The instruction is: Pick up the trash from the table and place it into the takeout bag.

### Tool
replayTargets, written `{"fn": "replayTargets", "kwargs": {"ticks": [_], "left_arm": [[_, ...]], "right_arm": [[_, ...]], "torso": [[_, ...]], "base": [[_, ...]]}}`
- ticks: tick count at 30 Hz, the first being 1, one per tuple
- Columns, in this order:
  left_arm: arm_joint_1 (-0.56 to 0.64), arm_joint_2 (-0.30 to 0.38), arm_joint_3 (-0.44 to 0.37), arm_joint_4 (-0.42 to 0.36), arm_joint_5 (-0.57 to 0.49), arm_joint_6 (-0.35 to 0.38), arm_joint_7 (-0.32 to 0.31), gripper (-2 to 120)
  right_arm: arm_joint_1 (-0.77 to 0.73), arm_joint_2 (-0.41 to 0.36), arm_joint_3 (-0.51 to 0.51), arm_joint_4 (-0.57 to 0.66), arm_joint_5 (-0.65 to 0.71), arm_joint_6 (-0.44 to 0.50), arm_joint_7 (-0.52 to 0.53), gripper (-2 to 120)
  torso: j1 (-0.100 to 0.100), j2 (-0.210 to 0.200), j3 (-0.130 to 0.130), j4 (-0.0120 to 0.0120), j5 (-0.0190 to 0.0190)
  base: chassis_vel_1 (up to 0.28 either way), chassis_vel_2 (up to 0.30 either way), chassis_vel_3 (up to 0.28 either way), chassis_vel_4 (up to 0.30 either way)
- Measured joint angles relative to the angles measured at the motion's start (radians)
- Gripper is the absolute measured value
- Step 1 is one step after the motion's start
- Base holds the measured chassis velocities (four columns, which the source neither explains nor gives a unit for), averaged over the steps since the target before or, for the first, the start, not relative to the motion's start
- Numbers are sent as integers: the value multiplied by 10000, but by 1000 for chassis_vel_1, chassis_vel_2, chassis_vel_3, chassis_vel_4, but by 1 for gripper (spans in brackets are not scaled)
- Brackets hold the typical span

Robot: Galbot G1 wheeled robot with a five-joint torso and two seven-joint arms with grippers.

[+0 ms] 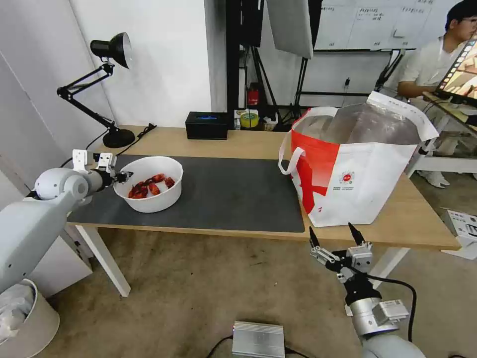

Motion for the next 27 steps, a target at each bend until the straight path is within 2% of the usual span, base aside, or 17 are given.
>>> {"fn": "replayTargets", "kwargs": {"ticks": [6, 8, 12, 15, 16, 19, 20, 23, 24, 27], "left_arm": [[357, 142, -312, -570, -342, 132, -176, 0], [599, 247, -524, -1018, -756, 234, -424, 0], [744, 344, -648, -1346, -1115, 315, -650, 0], [981, 500, -889, -2101, -2177, 537, -1393, 0], [981, 500, -889, -2101, -2177, 537, -1393, 0], [954, 503, -965, -2727, -3305, 691, -2309, 0], [954, 503, -965, -2727, -3305, 691, -2309, 0], [809, 386, -980, -3241, -4217, 812, -3094, 0], [809, 386, -980, -3241, -4217, 812, -3094, 0], [712, 234, -1026, -3799, -5092, 848, -3837, 0]], "right_arm": [[0, 0, 0, 0, 0, 0, 0, 100], [0, 0, 0, 0, 0, 0, 0, 100], [-1, 0, 0, 0, 0, 0, 0, 100], [-1, 0, 0, 0, 0, 0, 0, 100], [-1, 0, 0, 0, 0, 0, 0, 100], [-1, 0, 0, 0, 0, 0, 0, 100], [-1, 0, 0, 0, 0, 0, 0, 100], [0, 0, 0, 0, 0, 0, 0, 100], [0, 0, 0, 0, 0, 0, 0, 100], [0, 0, 0, 0, 0, 0, 0, 100]], "torso": [[0, 0, 0, 1, -2], [0, -1, 0, 1, -1], [0, -1, 0, 1, -1], [0, 0, 0, 2, -1], [0, 0, 0, 2, -1], [0, -1, 0, 2, 0], [0, -1, 0, 2, 0], [0, -1, 0, 1, 2], [0, -1, 0, 1, 2], [0, -1, 0, 0, 1]], "base": [[0, 0, 0, 0], [0, 0, 0, 0], [0, 0, 0, 0], [0, 0, 0, 0], [0, 0, 0, 0], [0, 0, 0, 0], [0, 0, 0, 0], [0, 0, 0, 0], [0, 0, 0, 0], [0, 0, 0, 0]]}}
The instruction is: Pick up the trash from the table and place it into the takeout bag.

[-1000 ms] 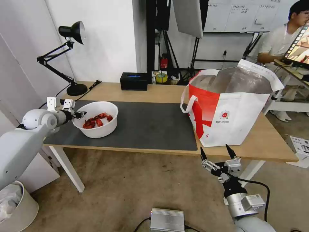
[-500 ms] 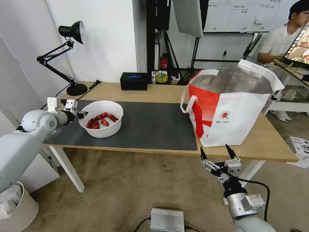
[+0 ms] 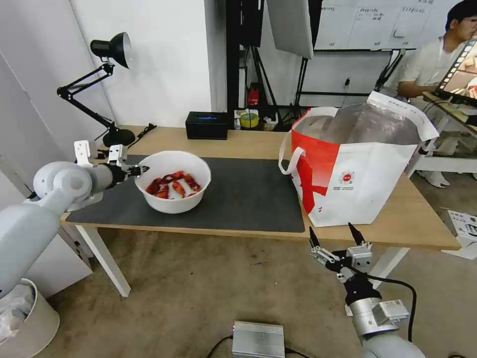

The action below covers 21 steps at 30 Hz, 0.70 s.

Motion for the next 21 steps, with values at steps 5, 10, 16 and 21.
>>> {"fn": "replayTargets", "kwargs": {"ticks": [5, 10, 16, 21], "left_arm": [[-224, -131, -10, -565, -763, 4, -610, 0], [-975, -344, 235, -1039, -1492, 5, -1178, 0], [-2156, -696, 802, -1142, -1924, 61, -1535, 0], [-3282, -1191, 1709, -1040, -2197, 91, -1834, 0]], "right_arm": [[0, 0, 0, 0, 0, 0, 0, 100], [0, 0, 0, 0, 0, 0, 0, 100], [0, 1, 0, 0, 0, 0, -1, 100], [0, 0, 0, 0, 0, 0, 0, 100]], "torso": [[0, 0, 0, 1, 0], [0, 0, 0, 1, 0], [0, 0, 0, 2, 0], [0, 0, 0, 1, 0]], "base": [[0, 0, 0, 0], [0, 0, 0, 0], [0, 0, 0, 0], [0, 0, 0, 0]]}}
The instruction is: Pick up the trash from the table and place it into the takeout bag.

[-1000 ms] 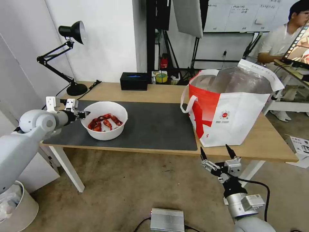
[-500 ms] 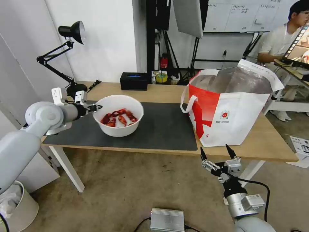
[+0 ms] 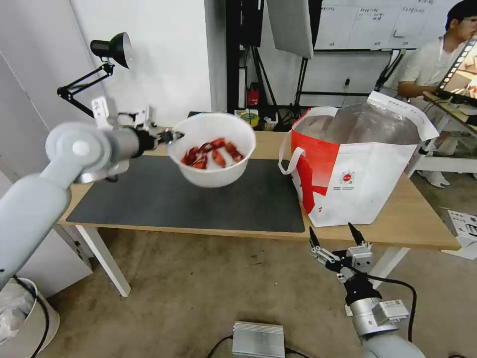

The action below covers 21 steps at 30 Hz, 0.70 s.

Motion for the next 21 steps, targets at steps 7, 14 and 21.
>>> {"fn": "replayTargets", "kwargs": {"ticks": [7, 14, 21], "left_arm": [[-1568, -1019, 1026, 458, -295, -16, -300, 0], [-3602, -2319, 1976, 1438, -642, -27, -392, 0], [-4438, -3564, 2581, 2233, -723, -50, -438, 0]], "right_arm": [[0, 0, 0, 1, 0, 0, -1, 100], [0, 0, 0, 0, 0, 0, 0, 100], [0, 0, 0, 0, 0, 0, 0, 100]], "torso": [[1, 0, 0, -1, 1], [0, 0, 0, 0, 3], [1, 0, 0, -2, 2]], "base": [[0, 0, 0, 0], [0, 0, 0, 0], [0, 0, 0, 0]]}}
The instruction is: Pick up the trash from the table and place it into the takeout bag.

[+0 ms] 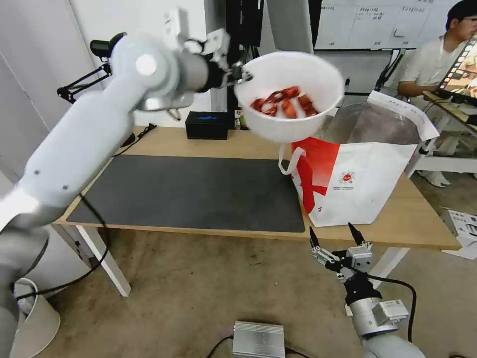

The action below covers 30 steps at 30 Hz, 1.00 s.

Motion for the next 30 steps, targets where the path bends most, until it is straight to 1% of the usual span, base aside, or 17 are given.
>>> {"fn": "replayTargets", "kwargs": {"ticks": [1, 2, 5, 7, 9, 10, 13, 14, 16, 18, 19, 22, 23, 25, 26, 29, 30], "left_arm": [[-105, -241, 100, 162, 13, -4, -2, 0], [-105, -241, 100, 162, 13, -4, -2, 0], [-290, -857, 344, 605, 95, -5, -6, 0], [-316, -945, 376, 679, 109, -6, -6, 0], [-415, -1387, 473, 1007, 161, -6, -75, 0], [-415, -1387, 473, 1007, 161, -6, -75, 0], [-552, -1986, 541, 1529, 238, -7, -205, 0], [-552, -1986, 541, 1529, 238, -7, -205, 0], [-649, -2445, 558, 1948, 356, -8, -240, 0], [-656, -2487, 560, 1986, 370, -8, -243, 0], [-716, -2914, 563, 2356, 514, -11, -245, 0], [-740, -3448, 542, 2787, 724, -14, -244, 0], [-740, -3448, 542, 2787, 724, -14, -244, 0], [-737, -4019, 471, 3172, 924, -41, -329, 0], [-737, -4019, 471, 3172, 924, -41, -329, 0], [-667, -4597, 292, 3653, 1166, -234, -517, 0], [-667, -4597, 292, 3653, 1166, -234, -517, 0]], "right_arm": [[0, 0, 0, 0, 0, 0, 0, 100], [0, 0, 0, 0, 0, 0, 0, 100], [0, 0, 0, 0, 0, 0, 0, 100], [0, 0, 0, 0, 0, 0, 0, 100], [0, 0, 0, 0, 0, 0, 0, 100], [0, 0, 0, 0, 0, 0, 0, 100], [0, 0, 0, 0, 0, 0, 0, 100], [0, 0, 0, 0, 0, 0, 0, 100], [0, 0, 0, 0, 0, 0, 0, 100], [0, 0, 0, 0, 0, 0, 0, 100], [0, 0, 0, 0, 0, 0, 0, 100], [0, 0, 0, 0, 0, 0, 0, 100], [0, 0, 0, 0, 0, 0, 0, 100], [0, 0, 0, 0, 0, 0, 0, 100], [0, 0, 0, 0, 0, 0, 0, 100], [0, 0, 0, 0, 0, 0, 0, 100], [0, 0, 0, 0, 0, 0, 0, 100]], "torso": [[0, 0, 0, -1, 1], [0, 0, 0, -1, 1], [0, -1, 0, 2, -3], [0, -1, 0, 2, -2], [0, 0, 0, 3, -2], [0, 0, 0, 3, -2], [0, 0, -1, 3, -2], [0, 0, -1, 3, -2], [0, -1, -1, 1, -2], [0, 0, -1, 1, -1], [0, -1, -1, 2, -1], [0, 1, -1, 1, -1], [0, 1, -1, 1, -1], [0, 0, -1, 0, -1], [0, 0, -1, 0, -1], [-1, 1, -1, 2, -2], [-1, 1, -1, 2, -2]], "base": [[0, 0, 0, 0], [0, 0, 0, 0], [0, 0, 0, 0], [0, 0, 0, 0], [0, 0, 0, 0], [0, 0, 0, 0], [0, 0, 0, 0], [0, 0, 0, 0], [0, 0, 0, 0], [0, 0, 0, 0], [0, 0, 0, 0], [0, 0, 0, 0], [0, 0, 0, 0], [0, 0, 0, 0], [0, 0, 0, 0], [0, 0, 0, 0], [0, 0, 0, 0]]}}
